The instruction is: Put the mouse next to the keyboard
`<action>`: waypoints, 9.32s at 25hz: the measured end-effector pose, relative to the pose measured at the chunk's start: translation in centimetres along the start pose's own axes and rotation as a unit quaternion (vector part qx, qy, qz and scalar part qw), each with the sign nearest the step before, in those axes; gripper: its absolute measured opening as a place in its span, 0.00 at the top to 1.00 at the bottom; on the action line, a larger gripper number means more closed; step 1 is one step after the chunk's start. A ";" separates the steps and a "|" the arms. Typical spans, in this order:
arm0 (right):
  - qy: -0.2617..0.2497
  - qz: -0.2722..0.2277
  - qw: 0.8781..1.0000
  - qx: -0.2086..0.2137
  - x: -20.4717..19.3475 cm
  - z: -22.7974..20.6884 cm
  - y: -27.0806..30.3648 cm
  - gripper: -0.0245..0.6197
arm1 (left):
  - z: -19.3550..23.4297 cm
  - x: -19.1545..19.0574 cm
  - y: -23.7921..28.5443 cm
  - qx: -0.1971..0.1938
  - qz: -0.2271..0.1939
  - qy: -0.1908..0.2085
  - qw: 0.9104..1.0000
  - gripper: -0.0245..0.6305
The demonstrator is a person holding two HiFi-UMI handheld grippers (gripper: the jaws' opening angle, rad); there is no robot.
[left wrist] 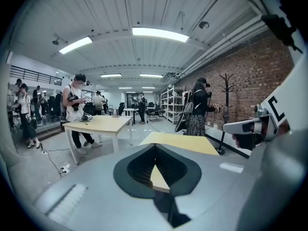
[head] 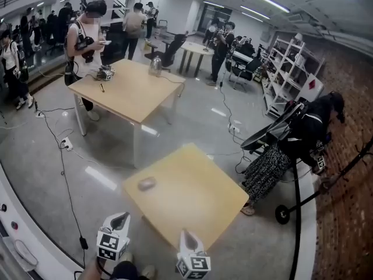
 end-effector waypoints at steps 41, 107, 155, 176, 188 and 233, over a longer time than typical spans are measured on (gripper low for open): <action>0.062 0.015 0.994 -0.094 -2.7 -3.5 12.3 0.94 | 4.1 -4.4 16.6 -0.125 0.078 0.036 0.988 0.96; 0.114 0.085 0.976 -0.164 -6.4 -10.9 21.8 0.94 | 3.9 -14.2 33.7 -0.243 0.261 0.134 0.925 0.47; 0.132 0.056 0.972 -0.186 -6.1 -12.4 15.9 0.94 | -2.8 -10.0 31.3 -0.278 0.215 0.150 0.924 0.50; 0.148 0.021 0.955 -0.256 -7.0 -13.9 6.8 0.94 | -11.5 -8.4 28.4 -0.346 0.181 0.187 0.901 0.50; 0.159 0.004 0.941 -0.298 -6.8 -14.3 2.4 0.94 | -15.3 -7.2 27.3 -0.386 0.169 0.209 0.883 0.50; 0.212 0.000 0.904 -0.370 -12.0 -16.9 -6.1 0.94 | -25.2 -10.8 24.8 -0.459 0.179 0.235 0.838 0.50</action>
Point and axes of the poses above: the fingertips, and each gripper's own axes: y forward along the fingers, z to its left, x out of its top, the point moved 6 cm from there along -y, backward along the fingers, and after that the axes turned 9 degrees about y, right-handed, at the moved point
